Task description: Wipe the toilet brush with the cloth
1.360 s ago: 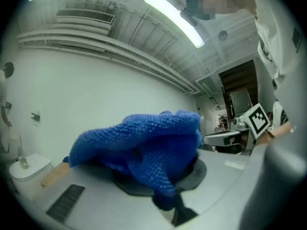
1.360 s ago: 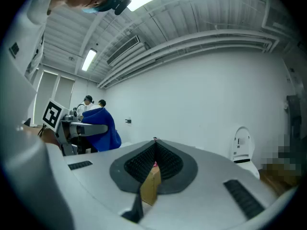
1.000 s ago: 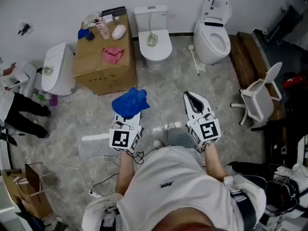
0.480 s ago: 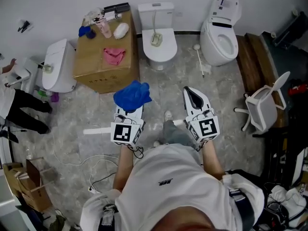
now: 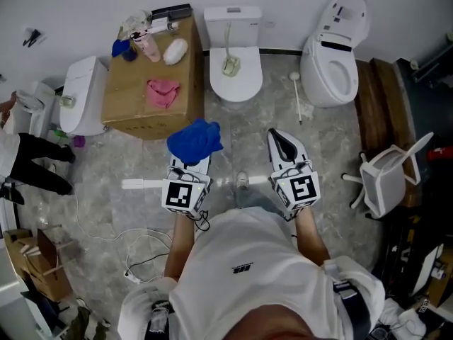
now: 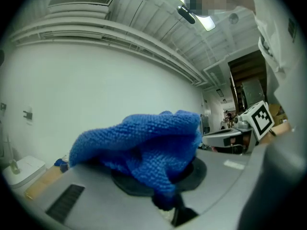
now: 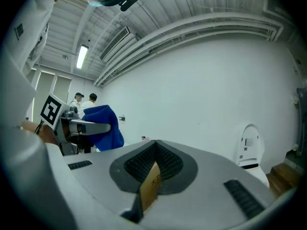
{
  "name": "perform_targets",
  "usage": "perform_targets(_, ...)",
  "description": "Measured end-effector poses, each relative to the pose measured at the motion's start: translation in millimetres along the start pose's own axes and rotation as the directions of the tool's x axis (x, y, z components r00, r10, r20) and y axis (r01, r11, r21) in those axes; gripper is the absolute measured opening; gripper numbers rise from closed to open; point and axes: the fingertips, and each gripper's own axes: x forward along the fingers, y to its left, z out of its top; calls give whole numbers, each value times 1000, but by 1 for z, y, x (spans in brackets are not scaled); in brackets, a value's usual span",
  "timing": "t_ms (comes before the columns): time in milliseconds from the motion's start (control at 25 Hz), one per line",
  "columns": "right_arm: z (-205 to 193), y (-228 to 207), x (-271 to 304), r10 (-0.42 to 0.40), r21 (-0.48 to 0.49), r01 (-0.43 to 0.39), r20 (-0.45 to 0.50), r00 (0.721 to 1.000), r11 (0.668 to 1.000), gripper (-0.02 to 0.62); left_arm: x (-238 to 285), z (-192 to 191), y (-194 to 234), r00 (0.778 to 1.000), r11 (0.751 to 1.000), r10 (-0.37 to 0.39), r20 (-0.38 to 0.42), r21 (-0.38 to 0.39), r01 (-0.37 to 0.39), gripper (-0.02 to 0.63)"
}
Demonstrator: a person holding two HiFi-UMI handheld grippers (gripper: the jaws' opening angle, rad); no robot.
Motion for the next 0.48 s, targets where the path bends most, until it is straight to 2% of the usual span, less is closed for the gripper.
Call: perform_targets(480, -4, -62, 65, 66, 0, -66, -2, 998, 998, -5, 79, -3, 16, 999, 999, 53, -10, 7, -53, 67)
